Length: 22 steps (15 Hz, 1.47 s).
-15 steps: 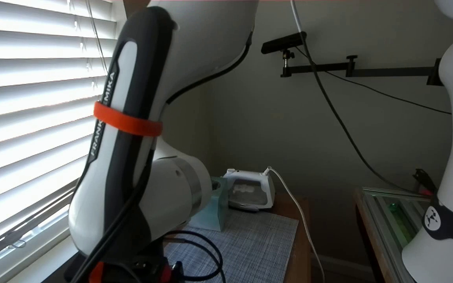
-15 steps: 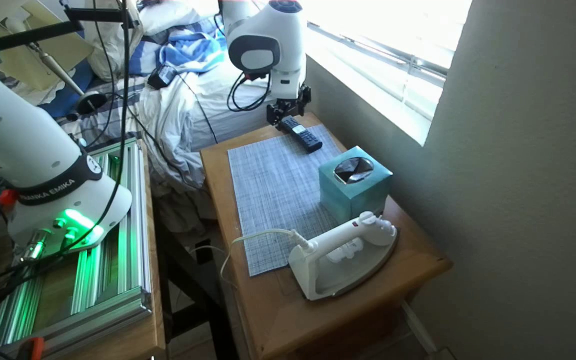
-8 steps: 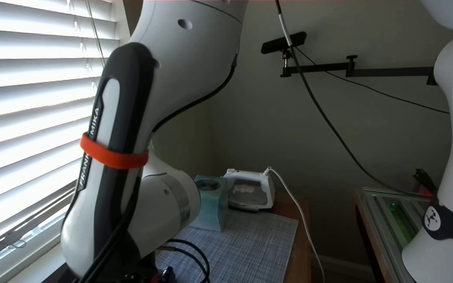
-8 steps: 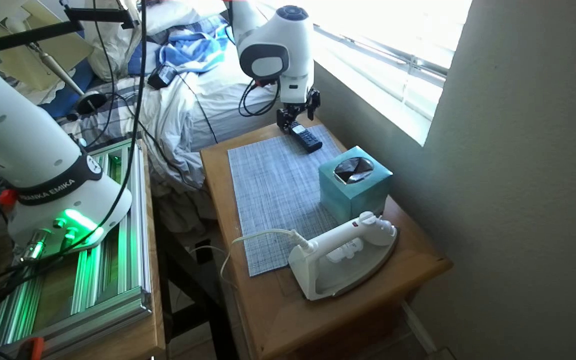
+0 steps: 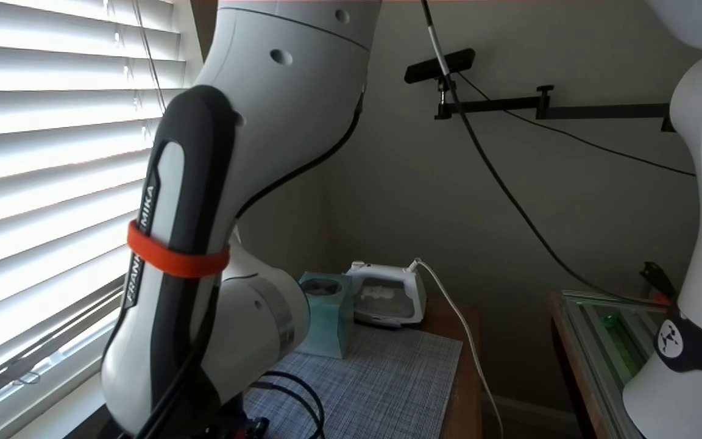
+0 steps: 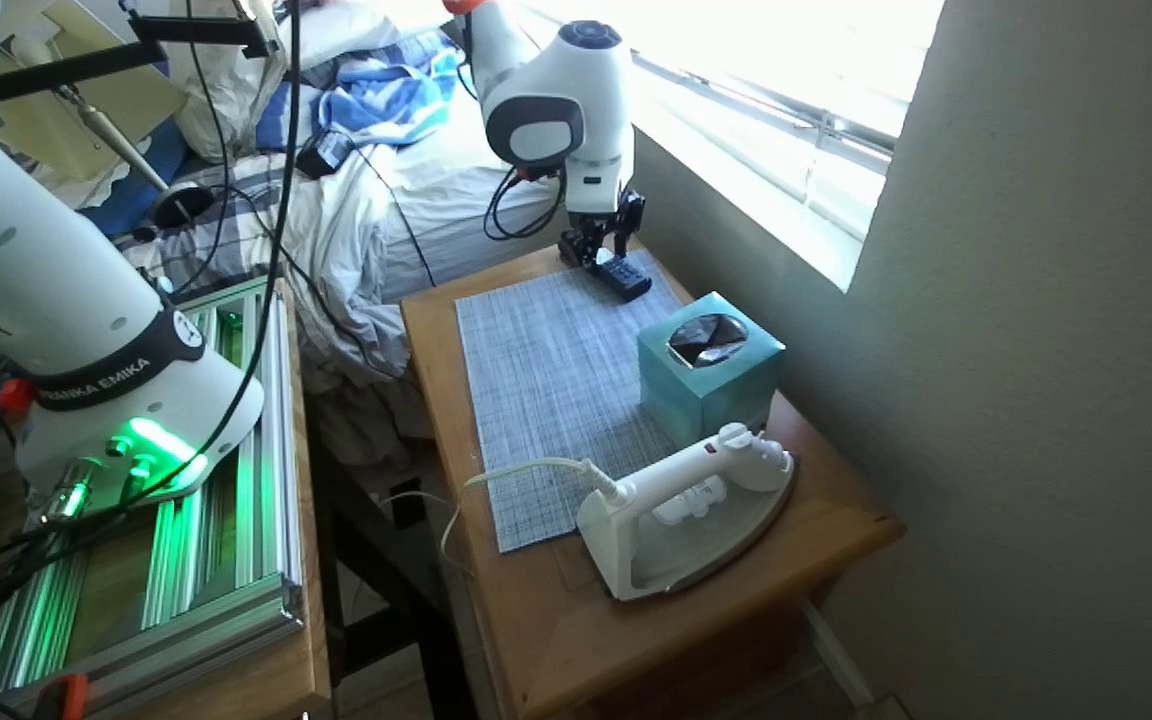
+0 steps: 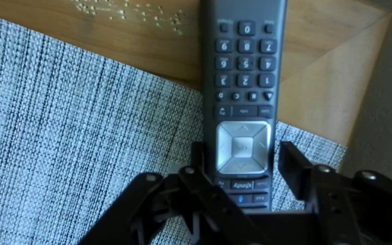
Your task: Put the remote on top of the box
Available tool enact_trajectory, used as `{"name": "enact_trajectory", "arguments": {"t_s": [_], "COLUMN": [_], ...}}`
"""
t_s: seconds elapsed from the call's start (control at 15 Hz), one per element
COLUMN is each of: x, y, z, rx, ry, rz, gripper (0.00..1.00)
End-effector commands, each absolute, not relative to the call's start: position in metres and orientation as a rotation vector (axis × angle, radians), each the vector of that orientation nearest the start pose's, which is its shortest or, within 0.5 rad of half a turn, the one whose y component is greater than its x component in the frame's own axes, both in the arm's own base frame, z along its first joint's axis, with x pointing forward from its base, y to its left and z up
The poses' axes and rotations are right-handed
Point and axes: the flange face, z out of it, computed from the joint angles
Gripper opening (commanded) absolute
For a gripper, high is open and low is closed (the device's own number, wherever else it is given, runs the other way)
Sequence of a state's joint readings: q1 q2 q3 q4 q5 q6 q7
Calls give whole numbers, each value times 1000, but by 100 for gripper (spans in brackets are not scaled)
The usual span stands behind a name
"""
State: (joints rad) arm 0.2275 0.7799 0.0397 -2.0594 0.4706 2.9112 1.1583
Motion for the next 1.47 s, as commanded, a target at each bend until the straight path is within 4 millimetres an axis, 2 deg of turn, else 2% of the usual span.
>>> {"name": "enact_trajectory", "arguments": {"t_s": [0.0, 0.2, 0.4, 0.8, 1.2, 1.4], "x": [553, 552, 546, 544, 497, 474], "y": [128, 131, 127, 83, 33, 4], "z": [53, 59, 81, 138, 185, 207], "rx": [-2343, -2364, -2385, -2307, -2322, -2277], "ry": [1879, 1860, 1832, 1895, 1909, 1913], "rz": [55, 61, 94, 49, 47, 64], "gripper": [29, 28, 28, 28, 28, 28]}}
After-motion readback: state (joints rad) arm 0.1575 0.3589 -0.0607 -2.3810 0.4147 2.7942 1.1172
